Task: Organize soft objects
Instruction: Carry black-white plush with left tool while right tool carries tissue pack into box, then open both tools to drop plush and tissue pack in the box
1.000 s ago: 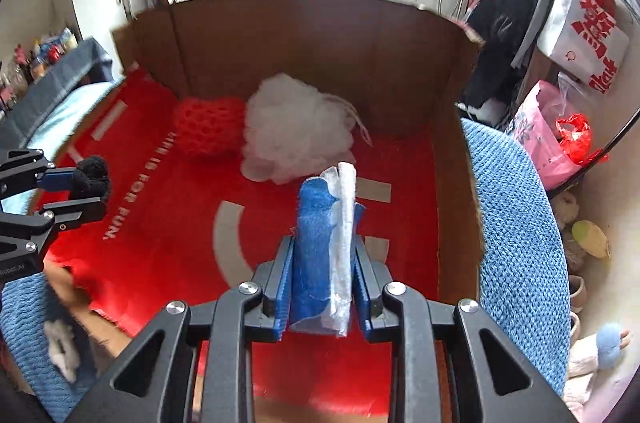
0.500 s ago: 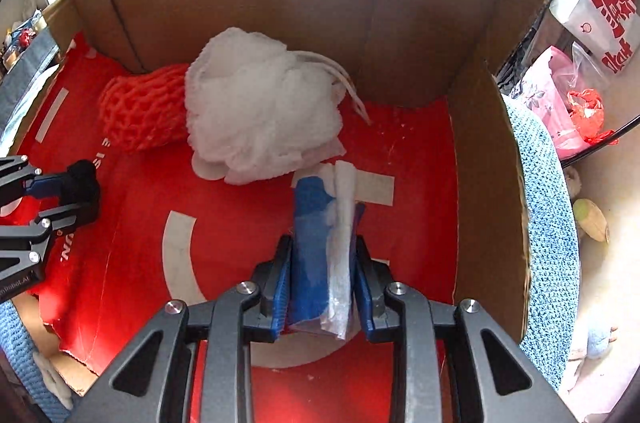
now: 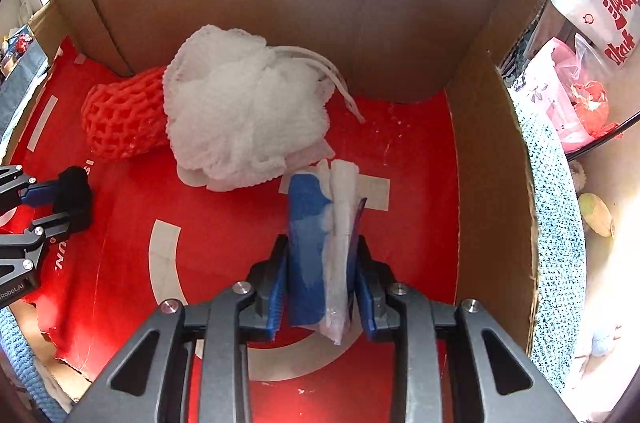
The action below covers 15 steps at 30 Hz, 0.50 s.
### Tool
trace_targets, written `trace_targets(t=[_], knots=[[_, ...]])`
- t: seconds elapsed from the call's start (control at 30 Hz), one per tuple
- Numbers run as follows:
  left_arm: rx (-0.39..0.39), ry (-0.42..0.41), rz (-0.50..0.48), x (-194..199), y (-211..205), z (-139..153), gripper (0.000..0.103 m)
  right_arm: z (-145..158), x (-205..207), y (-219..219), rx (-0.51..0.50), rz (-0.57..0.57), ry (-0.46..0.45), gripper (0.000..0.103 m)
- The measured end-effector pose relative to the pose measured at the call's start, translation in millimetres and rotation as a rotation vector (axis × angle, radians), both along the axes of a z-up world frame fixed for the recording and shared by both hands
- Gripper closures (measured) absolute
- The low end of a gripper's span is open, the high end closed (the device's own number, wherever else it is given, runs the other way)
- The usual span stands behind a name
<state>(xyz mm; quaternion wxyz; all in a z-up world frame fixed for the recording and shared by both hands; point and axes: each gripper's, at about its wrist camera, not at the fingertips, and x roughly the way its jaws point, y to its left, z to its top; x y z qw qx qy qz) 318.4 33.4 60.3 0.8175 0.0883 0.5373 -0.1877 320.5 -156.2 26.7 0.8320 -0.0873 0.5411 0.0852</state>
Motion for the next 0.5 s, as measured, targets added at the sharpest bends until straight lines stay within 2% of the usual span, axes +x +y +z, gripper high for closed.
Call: trace_targets(t=[0.27, 0.3, 0.33, 0.37, 0.5], knots=[[0.009, -0.006, -0.001, -3.3, -5.0, -4.2, 0.072, -0.1, 0.7, -0.6, -0.002, -0.001, -0.002, 0.068], [0.012, -0.007, 0.001, -3.5, -5.1, -4.2, 0.067, 0.4, 0.2, 0.1, -0.005, 0.001, -0.004, 0.067], [0.013, -0.007, 0.003, -4.2, -4.8, -3.9, 0.052, 1.6, -1.1, 1.8, -0.004, 0.005, -0.004, 0.064], [0.013, -0.011, 0.006, -4.4, -4.3, -3.8, 0.041, 1.6, -1.2, 1.8, 0.001, 0.01, -0.002, 0.061], [0.003, -0.04, 0.004, -7.1, -3.1, 0.6, 0.041, 3.8, -2.8, 5.4, 0.0, 0.023, -0.005, 0.049]])
